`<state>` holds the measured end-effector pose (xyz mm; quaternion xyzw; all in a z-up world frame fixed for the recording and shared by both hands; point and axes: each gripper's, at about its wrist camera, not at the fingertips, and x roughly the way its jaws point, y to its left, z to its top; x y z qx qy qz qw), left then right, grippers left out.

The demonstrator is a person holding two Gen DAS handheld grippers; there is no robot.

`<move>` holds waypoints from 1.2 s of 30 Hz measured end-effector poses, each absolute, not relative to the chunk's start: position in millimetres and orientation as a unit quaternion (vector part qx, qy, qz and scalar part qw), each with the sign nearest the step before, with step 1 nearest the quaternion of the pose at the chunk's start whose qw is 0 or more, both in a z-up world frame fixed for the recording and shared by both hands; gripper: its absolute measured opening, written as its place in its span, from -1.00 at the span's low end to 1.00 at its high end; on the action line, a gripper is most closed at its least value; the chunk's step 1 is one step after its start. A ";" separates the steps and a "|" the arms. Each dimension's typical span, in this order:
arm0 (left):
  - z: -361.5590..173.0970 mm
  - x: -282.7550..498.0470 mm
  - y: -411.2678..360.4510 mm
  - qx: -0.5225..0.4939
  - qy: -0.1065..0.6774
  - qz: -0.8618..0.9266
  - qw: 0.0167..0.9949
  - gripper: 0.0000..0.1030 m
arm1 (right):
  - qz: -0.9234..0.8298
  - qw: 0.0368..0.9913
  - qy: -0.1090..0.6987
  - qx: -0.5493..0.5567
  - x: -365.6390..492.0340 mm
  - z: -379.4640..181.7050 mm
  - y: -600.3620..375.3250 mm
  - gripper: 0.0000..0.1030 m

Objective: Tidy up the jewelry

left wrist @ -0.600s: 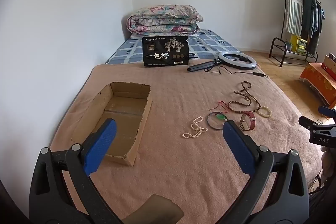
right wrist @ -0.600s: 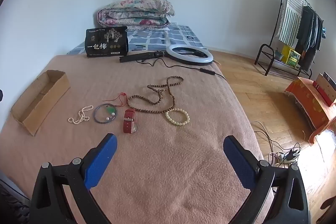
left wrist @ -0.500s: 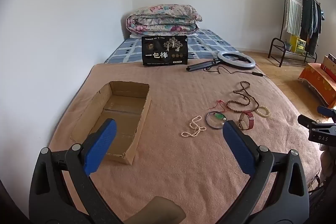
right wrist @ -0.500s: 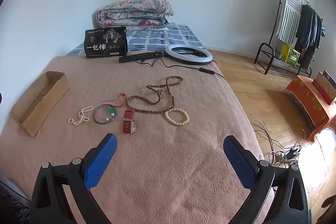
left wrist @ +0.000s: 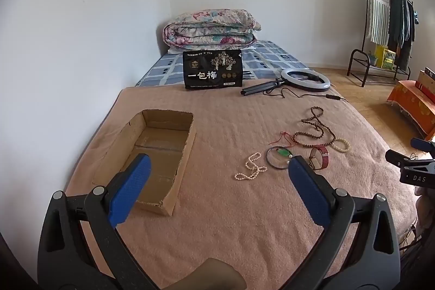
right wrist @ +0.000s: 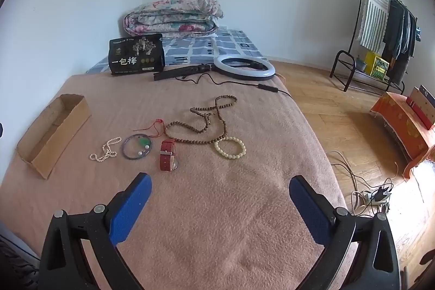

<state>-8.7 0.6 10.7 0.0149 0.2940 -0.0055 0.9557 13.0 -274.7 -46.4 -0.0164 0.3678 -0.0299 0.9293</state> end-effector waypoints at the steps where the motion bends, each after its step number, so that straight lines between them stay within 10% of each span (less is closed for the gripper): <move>1: 9.8 -8.7 0.0 0.015 0.294 -0.005 0.956 0.99 | -0.029 0.929 0.368 -0.016 12.5 -46.2 -274.4 0.98; 36: 7.5 -11.4 -0.6 0.015 0.289 -0.003 0.957 0.99 | -0.027 0.926 0.377 -0.013 15.0 -54.1 -274.9 0.98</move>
